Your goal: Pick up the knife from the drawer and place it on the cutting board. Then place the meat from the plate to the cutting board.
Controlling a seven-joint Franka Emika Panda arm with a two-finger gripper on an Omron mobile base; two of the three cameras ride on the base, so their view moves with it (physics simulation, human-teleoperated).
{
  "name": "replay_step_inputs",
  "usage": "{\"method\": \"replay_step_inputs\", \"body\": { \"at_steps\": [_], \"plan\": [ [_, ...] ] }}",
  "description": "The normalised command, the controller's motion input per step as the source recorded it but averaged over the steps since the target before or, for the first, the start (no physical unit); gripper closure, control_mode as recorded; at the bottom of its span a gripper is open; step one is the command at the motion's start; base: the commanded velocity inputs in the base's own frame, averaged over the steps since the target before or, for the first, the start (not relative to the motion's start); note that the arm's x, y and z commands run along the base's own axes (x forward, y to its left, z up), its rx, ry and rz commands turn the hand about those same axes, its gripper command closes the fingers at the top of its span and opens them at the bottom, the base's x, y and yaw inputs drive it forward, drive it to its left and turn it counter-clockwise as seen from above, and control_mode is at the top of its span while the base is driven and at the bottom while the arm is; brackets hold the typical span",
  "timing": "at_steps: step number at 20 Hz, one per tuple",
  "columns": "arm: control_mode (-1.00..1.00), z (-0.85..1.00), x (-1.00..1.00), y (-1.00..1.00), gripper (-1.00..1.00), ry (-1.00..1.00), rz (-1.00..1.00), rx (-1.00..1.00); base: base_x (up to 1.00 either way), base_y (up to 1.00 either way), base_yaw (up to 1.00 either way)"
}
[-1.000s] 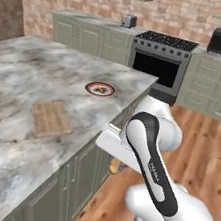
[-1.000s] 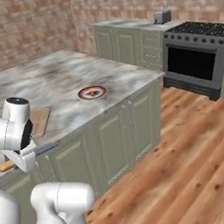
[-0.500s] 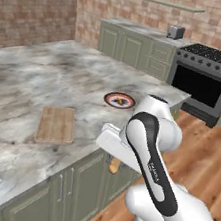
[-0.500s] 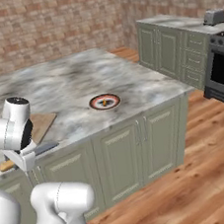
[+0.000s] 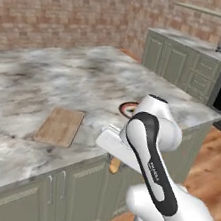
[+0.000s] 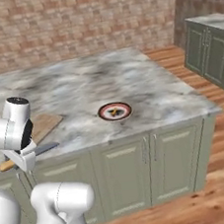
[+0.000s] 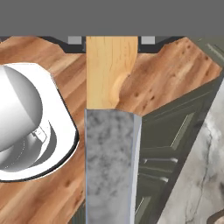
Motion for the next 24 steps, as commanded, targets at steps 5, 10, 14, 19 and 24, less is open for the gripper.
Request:
{"method": "replay_step_inputs", "body": {
  "at_steps": [5, 10, 14, 19, 24],
  "plan": [
    [1.0, 0.0, 0.0, 0.0, 1.0, 0.0, 0.0, 0.0, 0.58, -0.37, 0.49],
    [1.0, 0.0, 0.0, 0.0, 1.0, 0.0, 0.0, 0.0, 0.61, -0.27, 0.52],
    [1.0, 0.0, 0.0, 0.0, 1.0, 0.0, 0.0, 0.0, 0.6, -0.23, 0.52],
    [1.0, 0.0, 0.0, 0.0, 1.0, 0.0, 0.0, 0.0, 0.63, -0.15, 0.51],
    [1.0, 0.0, 0.0, 0.0, 1.0, 0.0, 0.0, 0.0, 0.38, -0.44, 0.42]
  ]
}}
